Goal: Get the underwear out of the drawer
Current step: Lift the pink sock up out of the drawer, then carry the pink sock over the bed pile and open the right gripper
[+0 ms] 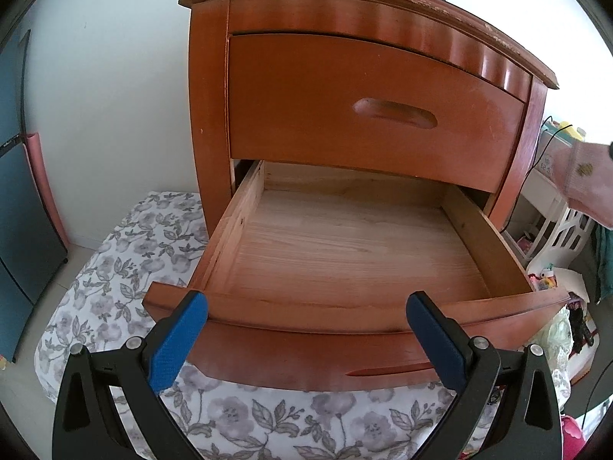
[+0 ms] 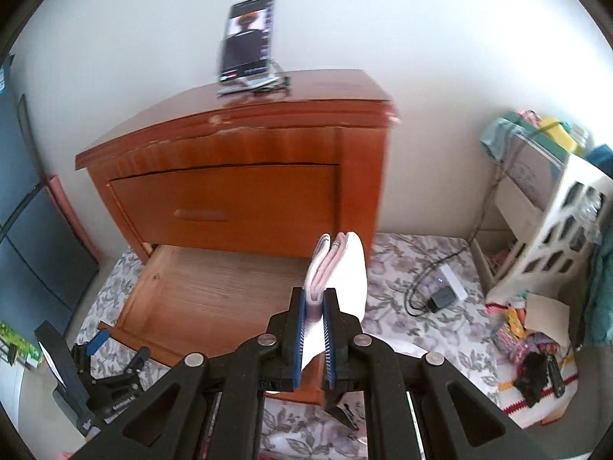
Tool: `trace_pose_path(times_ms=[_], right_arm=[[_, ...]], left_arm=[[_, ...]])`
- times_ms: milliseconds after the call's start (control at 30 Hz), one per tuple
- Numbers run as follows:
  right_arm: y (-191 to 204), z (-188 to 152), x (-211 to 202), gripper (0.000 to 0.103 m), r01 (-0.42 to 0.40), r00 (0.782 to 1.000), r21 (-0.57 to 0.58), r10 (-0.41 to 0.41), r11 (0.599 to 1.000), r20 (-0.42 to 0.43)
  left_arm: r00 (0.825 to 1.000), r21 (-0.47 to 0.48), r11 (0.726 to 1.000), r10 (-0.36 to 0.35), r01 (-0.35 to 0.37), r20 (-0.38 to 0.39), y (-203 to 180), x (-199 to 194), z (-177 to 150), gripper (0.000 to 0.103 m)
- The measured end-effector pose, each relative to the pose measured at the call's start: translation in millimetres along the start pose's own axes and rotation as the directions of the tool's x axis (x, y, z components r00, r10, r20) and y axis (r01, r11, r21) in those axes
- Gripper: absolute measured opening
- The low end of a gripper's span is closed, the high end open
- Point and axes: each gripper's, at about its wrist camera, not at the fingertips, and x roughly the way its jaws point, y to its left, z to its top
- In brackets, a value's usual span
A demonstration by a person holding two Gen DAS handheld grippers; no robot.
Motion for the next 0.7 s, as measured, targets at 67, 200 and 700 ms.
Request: trace_pose_path(times_ms=[67, 200, 700], right_arm=[[-14, -6, -5, 0.010, 0.018, 1.000, 0.021, -0.018, 1.000, 0.003], [-42, -20, -7, 0.010, 0.060, 0.998, 0.061, -0.060, 0.996, -0.013], [-124, -89, 41, 0.010, 0.163, 0.975, 0.195, -0.128, 0.967, -0.180]], left_arm=[[1.000, -0.001, 1.000, 0.007, -0.007, 0.007, 0, -1, 0, 0.103], [1.000, 0.017, 1.000, 0.022, -0.022, 0.019, -4, -3, -1, 0.103], [0.999, 0.033, 0.999, 0.041, -0.041, 0.017, -8, -3, -1, 0.103]])
